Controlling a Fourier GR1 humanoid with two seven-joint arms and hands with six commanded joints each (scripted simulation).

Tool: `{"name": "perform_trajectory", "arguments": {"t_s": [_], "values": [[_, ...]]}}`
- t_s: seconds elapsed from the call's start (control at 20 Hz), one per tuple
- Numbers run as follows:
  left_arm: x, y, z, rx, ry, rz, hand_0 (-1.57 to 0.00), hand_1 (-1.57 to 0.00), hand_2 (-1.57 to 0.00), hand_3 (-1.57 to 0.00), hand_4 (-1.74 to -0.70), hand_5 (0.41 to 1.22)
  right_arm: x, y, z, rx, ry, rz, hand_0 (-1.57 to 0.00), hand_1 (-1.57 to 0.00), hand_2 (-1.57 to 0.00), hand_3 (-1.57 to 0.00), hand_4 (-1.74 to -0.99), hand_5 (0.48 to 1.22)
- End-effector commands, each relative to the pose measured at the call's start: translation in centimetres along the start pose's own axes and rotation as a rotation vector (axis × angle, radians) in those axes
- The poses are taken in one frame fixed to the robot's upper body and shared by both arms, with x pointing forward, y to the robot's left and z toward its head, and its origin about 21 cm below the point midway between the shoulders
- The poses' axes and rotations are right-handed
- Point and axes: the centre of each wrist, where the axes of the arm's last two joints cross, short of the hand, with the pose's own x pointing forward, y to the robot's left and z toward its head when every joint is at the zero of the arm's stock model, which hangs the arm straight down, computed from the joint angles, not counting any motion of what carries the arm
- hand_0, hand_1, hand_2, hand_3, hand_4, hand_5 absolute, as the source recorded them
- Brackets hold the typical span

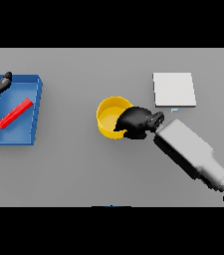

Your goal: Pick up the red beaker and tilt it to pour out 1 green nut into yellow bowl. Pick up the yellow bowl and place it on the metallic measuring scale.

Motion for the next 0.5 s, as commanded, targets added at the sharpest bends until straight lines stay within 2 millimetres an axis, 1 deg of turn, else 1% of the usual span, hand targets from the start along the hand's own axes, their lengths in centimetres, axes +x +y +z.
{"name": "perform_trajectory", "arguments": {"t_s": [0.0,0.05,0.1,0.15,0.2,0.35,0.45], "values": [[0.1,-0.1,-0.1,-0.010,0.004,0.007,0.00,0.00,0.00,0.00,-0.78,0.712,-0.2,-0.4,0.1,0.004,0.002,0.005,-1.45,-1.45,-1.33,-1.17,-1.698,1.193],[0.1,0.0,-0.1,-0.009,0.001,0.015,0.00,0.00,0.00,0.00,-0.79,0.707,-0.3,-0.4,0.3,0.008,0.008,0.002,-1.48,-1.47,-1.35,-1.19,-1.707,1.198],[-0.1,-0.4,0.1,-0.018,-0.003,0.015,0.00,0.00,0.00,0.00,-0.79,0.704,-0.4,-0.5,0.3,-0.002,0.005,0.004,-1.49,-1.49,-1.36,-1.20,-1.714,1.203],[-0.1,-0.3,0.0,-0.013,0.010,0.014,0.00,0.00,0.00,0.00,-0.78,0.703,-0.4,-1.0,0.5,-0.013,0.005,0.007,-1.51,-1.51,-1.39,-1.20,-1.719,1.207],[0.3,-0.1,0.1,-0.005,0.004,0.004,0.00,0.00,0.00,0.00,-0.78,0.704,-0.5,-1.6,1.1,-0.010,0.005,0.001,-1.52,-1.52,-1.41,-1.18,-1.724,1.209],[0.4,0.0,0.1,-0.007,0.001,-0.004,0.00,0.00,0.00,0.00,-0.77,0.707,-0.4,-3.0,2.6,-0.019,0.023,-0.002,-1.55,-1.54,-1.46,-1.16,-1.732,1.215],[0.0,-0.1,0.2,-0.006,-0.007,0.010,0.00,0.00,0.00,0.00,-0.78,0.702,-0.2,-3.7,3.4,-0.029,0.045,0.007,-1.55,-1.55,-1.49,-1.15,-1.735,1.217]]}}
